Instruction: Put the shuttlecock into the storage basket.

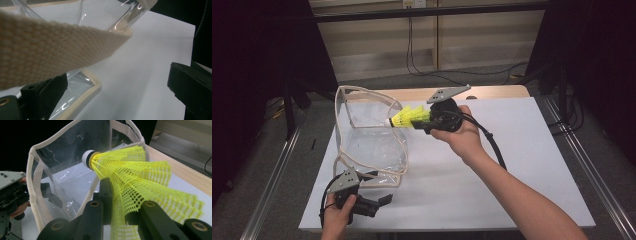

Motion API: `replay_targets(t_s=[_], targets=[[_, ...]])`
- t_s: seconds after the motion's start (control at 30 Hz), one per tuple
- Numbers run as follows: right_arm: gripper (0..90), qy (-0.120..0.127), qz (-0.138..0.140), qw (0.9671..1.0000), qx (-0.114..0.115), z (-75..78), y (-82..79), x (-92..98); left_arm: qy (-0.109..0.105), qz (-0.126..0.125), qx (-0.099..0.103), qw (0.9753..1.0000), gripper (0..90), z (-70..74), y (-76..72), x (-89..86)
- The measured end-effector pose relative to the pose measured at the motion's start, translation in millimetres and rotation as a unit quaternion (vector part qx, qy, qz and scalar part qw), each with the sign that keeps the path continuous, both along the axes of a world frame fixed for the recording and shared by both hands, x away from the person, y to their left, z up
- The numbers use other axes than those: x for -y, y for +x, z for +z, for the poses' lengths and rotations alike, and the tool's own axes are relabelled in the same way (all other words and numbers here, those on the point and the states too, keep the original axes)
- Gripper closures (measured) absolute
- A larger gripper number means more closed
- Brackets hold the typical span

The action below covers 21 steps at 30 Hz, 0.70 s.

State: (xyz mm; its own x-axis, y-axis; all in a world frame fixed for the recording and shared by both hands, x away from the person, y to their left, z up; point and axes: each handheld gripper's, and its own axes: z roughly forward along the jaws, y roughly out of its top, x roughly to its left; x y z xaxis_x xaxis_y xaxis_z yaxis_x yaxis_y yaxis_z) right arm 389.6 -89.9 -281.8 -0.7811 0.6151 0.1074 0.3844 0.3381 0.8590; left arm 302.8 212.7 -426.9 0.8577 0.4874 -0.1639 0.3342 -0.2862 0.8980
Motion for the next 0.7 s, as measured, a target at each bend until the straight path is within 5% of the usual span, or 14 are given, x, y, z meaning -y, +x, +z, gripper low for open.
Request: replay_targets(t_s=[0.7], targets=[[79.4, -0.015, 0.015, 0.9998, 0.002, 6.3, 4.2, -32.4, -0.002, -0.002, 0.000, 1.0000, 2.9, 0.7, -0.1, -0.3]])
